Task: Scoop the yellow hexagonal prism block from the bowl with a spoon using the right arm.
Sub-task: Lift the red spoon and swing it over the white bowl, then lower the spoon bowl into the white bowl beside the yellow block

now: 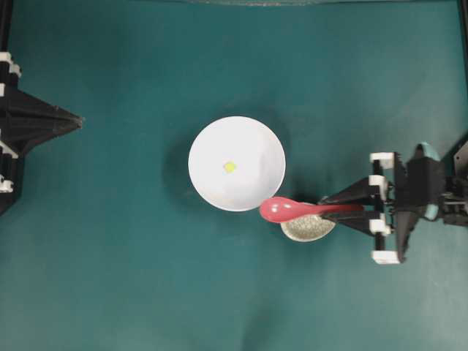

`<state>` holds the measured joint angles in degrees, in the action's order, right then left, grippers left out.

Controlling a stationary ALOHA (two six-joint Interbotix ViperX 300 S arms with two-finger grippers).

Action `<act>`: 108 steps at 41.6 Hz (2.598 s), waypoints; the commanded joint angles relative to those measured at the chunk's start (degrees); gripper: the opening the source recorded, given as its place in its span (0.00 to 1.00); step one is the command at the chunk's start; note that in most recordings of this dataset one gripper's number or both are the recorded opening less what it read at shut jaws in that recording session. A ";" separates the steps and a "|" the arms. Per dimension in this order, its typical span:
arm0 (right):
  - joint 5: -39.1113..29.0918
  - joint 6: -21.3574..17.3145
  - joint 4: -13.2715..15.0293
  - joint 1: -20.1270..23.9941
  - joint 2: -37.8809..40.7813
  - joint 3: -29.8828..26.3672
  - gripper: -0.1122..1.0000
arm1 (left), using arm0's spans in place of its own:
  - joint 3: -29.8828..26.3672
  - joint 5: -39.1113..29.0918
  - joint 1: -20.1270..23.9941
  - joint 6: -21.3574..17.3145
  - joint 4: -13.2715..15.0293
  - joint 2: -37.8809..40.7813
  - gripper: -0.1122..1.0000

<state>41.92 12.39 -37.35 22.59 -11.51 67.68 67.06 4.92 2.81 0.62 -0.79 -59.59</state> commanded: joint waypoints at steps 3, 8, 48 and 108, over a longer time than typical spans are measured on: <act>-11.60 3.25 0.18 -5.80 -2.37 -5.89 0.31 | -1.41 -1.49 0.09 0.09 -0.09 0.09 0.10; -21.09 5.45 0.35 -10.63 -3.08 -10.20 0.31 | -1.49 -2.02 0.09 0.09 -0.09 0.09 0.10; -63.54 6.42 6.94 -31.29 -0.53 -28.56 0.31 | -1.67 -2.11 0.09 0.09 -0.09 0.00 0.10; -68.55 6.24 11.60 -32.17 8.79 -34.63 0.31 | -1.67 -2.11 0.09 0.09 -0.09 0.00 0.10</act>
<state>-26.98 18.72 -25.84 -9.49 -2.29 34.72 66.97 2.72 2.81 0.62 -0.79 -59.85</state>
